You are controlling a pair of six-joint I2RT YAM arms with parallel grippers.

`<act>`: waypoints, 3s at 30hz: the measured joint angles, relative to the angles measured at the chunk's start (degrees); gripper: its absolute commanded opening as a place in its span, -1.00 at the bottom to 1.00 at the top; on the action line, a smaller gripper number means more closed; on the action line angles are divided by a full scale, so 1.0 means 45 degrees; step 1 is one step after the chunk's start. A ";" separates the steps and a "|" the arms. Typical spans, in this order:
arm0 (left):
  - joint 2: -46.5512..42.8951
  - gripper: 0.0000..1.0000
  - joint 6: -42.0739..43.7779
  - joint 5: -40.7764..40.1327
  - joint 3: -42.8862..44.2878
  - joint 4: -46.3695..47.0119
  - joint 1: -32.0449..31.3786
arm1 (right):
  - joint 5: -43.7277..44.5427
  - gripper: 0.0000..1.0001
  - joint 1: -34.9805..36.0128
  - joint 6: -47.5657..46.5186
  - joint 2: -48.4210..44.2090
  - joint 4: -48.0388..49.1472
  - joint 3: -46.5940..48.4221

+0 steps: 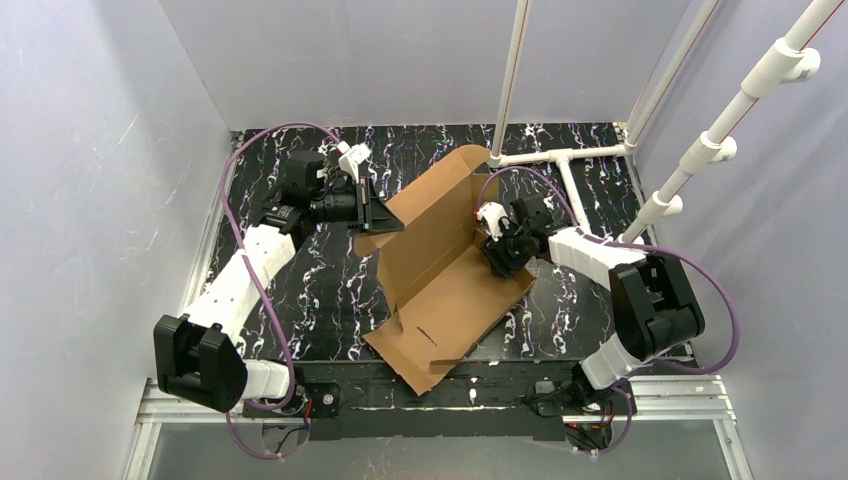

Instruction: Fold the paper box

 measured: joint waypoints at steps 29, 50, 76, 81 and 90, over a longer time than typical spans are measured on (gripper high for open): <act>-0.2069 0.78 0.1812 -0.6266 0.1549 -0.1540 0.0845 | 0.1409 -0.97 -0.0112 0.3400 0.0398 0.2458 0.0029; -0.3240 -0.78 -0.2569 -0.6309 -0.6946 0.0442 0.0408 | 0.1846 -0.97 -0.0753 0.5270 0.0257 0.3483 -0.0559; 0.3478 -0.36 -0.2715 -0.9292 -0.2322 0.2798 -0.2487 | 0.1773 -0.97 -0.0845 0.5629 0.0257 0.3701 -0.0641; -0.7140 -1.00 -0.2589 -0.9564 -0.5960 -0.0685 -0.2458 | 0.1987 -0.97 -0.0889 0.5994 0.0257 0.3716 -0.0641; -0.8699 -0.56 -0.4299 -1.1914 -0.7936 -0.4653 -0.2584 | 0.1996 -0.97 -0.0889 0.6018 0.0257 0.3745 -0.0661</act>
